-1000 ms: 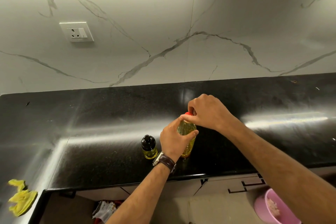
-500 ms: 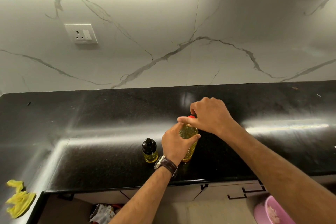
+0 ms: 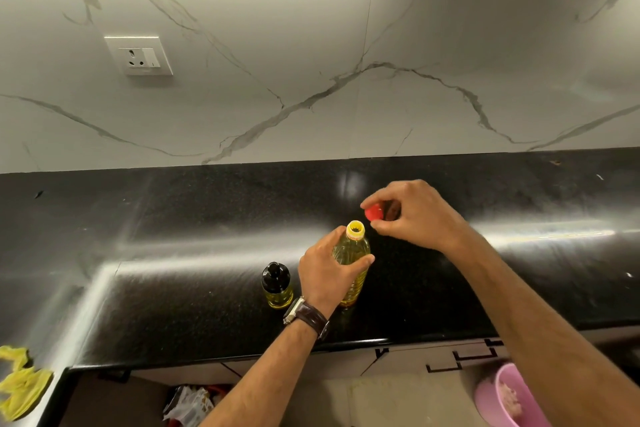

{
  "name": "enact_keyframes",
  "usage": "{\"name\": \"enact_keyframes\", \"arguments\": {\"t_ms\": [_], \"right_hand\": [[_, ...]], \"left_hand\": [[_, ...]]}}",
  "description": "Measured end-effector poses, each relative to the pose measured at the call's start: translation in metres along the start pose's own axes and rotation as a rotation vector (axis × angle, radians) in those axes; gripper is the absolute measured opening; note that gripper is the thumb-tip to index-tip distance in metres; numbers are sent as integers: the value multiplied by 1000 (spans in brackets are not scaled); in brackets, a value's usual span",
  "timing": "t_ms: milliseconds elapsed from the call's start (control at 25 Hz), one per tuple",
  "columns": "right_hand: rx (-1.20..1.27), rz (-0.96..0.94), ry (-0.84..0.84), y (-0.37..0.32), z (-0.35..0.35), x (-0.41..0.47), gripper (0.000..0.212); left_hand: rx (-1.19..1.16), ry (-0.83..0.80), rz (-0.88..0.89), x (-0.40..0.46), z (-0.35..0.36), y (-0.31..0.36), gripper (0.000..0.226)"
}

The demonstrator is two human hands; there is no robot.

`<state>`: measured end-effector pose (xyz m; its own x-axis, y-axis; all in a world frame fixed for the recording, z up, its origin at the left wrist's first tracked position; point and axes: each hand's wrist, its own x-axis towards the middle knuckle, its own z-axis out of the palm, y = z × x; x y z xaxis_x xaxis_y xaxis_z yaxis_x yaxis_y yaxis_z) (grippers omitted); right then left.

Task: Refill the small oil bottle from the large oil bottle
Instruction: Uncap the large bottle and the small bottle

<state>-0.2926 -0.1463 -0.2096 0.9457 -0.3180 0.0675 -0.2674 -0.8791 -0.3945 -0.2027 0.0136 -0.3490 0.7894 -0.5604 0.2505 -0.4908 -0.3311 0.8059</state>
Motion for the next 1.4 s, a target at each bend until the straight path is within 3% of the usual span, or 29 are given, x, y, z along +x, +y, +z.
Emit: {"name": "enact_keyframes", "arguments": {"t_ms": [120,240,480,800,920,1040,1160,1280,1320,1400], "right_hand": [[-65,308,35,56,29,-25,26],[-155,586,-46,110,76,-54,22],[-126,789,-159,157,143,-94,22],[-60,769,-138,173,169,-107,29],[-59,803,-89,173,172,-111,57],[-94,810,-82,159,169,-118,53],[-150,792,-112,117,158,-128,39],[-140,661,-278,49,161,-134,31],[-100,593,-323,24,164,-133,31],[-37,430,-328,-21,176,-123,30]], "left_hand": [[-14,-1,-5,1,2,-2,74],[-21,-7,-14,2,5,-5,80],[-76,-19,-15,4,5,-8,79],[5,-36,26,4,4,-7,81],[48,-78,14,2,0,-2,101],[11,-69,-67,-7,-9,6,114],[-86,22,-60,-38,-24,-6,82],[-120,130,-134,-90,-40,-42,44],[-96,160,-190,-104,-44,-57,37],[-6,182,-292,-119,-51,-85,46]]}}
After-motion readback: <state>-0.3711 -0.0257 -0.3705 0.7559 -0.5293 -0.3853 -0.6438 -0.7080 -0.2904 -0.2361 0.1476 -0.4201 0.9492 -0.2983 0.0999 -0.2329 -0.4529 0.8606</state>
